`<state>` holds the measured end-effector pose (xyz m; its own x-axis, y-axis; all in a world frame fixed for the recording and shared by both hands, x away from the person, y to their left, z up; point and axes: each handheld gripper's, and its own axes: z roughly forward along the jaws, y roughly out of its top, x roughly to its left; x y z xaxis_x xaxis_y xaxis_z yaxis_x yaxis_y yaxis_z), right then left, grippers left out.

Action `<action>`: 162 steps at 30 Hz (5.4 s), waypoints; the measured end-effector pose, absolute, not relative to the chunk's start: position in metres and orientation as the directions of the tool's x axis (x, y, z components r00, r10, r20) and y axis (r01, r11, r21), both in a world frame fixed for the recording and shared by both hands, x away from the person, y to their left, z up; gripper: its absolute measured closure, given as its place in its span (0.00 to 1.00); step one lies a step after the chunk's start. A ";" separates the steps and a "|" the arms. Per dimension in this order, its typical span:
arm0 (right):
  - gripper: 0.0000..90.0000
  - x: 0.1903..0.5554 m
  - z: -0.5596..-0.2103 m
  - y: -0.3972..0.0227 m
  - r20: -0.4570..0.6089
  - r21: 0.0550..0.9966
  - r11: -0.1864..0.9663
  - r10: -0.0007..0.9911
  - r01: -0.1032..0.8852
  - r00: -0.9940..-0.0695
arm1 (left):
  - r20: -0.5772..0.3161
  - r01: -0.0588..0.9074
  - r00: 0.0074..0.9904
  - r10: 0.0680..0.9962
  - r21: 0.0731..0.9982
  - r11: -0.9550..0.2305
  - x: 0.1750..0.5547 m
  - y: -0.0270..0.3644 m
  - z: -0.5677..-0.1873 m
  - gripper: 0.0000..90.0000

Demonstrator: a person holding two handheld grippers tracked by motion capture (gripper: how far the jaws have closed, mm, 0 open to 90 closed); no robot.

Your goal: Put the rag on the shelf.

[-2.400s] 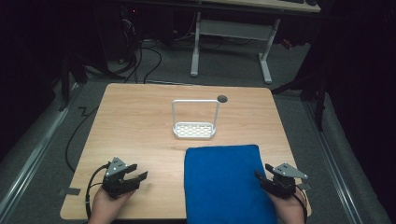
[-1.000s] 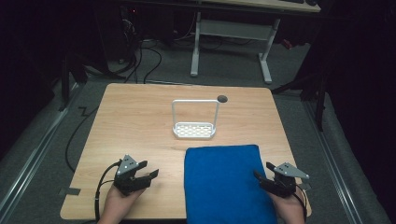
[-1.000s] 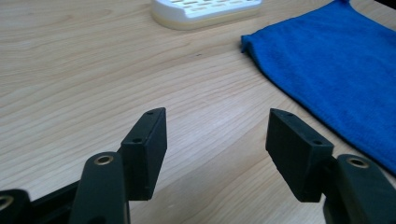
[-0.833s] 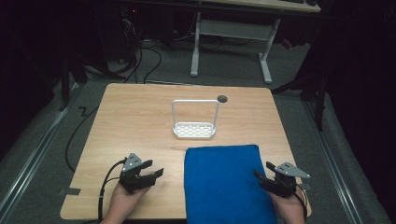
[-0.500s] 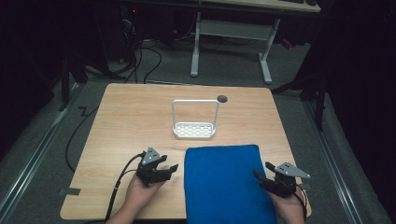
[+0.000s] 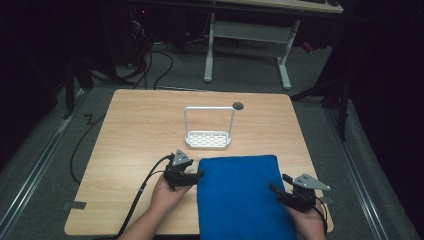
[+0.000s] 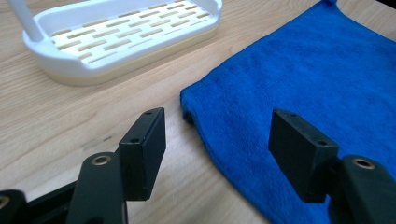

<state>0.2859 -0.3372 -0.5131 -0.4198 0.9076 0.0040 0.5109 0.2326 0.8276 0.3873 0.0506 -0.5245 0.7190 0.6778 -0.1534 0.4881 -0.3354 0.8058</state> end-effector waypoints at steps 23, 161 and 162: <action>0.46 0.323 -0.513 -0.334 0.052 0.818 0.181 0.922 0.546 -0.384 | -0.219 0.592 0.656 0.722 0.743 -0.312 0.411 0.029 -0.534 0.89; 0.98 0.386 -0.316 -0.248 -0.030 1.000 0.024 0.907 -0.019 -0.419 | 0.011 0.021 0.585 0.811 0.999 -0.029 0.428 0.156 -0.322 0.98; 0.98 0.390 -0.314 -0.248 -0.030 1.000 0.025 0.909 -0.017 -0.416 | 0.023 0.015 0.581 0.813 0.999 -0.040 0.431 0.155 -0.320 0.98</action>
<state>0.3898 -0.2476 -0.3140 -0.4159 0.9089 -0.0299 -0.0175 0.0249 0.9995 0.4310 0.1549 -0.3196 0.5812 0.8134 0.0235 0.0152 -0.0397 0.9991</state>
